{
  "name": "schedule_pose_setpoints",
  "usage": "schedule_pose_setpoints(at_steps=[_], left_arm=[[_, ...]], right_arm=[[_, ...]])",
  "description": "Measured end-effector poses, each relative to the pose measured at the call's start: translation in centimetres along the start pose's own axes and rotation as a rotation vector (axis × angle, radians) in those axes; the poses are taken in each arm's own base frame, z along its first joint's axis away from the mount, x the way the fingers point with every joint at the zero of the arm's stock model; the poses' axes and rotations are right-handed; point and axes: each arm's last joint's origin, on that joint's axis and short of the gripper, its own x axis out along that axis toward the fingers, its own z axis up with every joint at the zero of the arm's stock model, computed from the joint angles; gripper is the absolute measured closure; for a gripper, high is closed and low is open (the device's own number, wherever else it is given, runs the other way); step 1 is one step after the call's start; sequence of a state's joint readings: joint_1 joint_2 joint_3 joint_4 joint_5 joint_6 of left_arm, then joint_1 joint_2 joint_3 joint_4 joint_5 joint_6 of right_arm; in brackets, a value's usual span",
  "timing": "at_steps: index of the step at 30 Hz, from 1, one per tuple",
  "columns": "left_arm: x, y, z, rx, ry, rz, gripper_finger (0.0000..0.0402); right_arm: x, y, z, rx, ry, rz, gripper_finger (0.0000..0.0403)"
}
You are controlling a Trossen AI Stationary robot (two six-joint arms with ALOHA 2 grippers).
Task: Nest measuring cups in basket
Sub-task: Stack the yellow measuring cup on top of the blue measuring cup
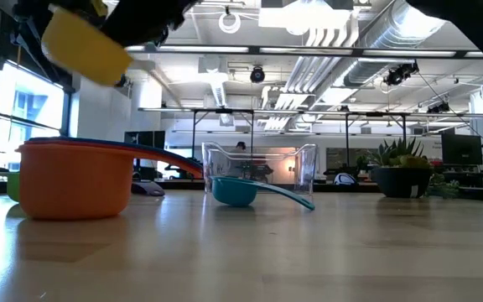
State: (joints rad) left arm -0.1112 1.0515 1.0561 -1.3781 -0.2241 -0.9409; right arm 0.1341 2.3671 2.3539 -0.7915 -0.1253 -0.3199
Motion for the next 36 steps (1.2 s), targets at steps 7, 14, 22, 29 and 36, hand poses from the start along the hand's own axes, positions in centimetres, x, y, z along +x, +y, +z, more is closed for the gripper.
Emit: schedule_pose_setpoints(at_steps=[7,14,22,29,36], left_arm=[[0.1,0.0,0.1,0.000,-0.018,0.018,0.0264],[0.1,-0.1,0.2,-0.003,-0.025,0.010,0.0264],[0.1,-0.2,0.2,-0.004,-0.026,0.008,0.0264],[0.1,-0.3,0.3,-0.011,-0.039,-0.009,0.0264],[0.1,-0.4,0.4,-0.011,-0.049,-0.013,0.0264]], right_arm=[[2.1,0.2,-1.2,0.042,0.040,0.071,0.0402],[2.6,-0.4,-1.8,0.103,0.051,0.097,0.0402],[3.2,-1.2,-2.6,0.187,0.070,0.120,0.0402],[4.3,-1.1,-3.3,0.212,0.095,0.144,0.0402],[4.6,-1.1,-3.4,0.216,0.095,0.144,0.0402]])
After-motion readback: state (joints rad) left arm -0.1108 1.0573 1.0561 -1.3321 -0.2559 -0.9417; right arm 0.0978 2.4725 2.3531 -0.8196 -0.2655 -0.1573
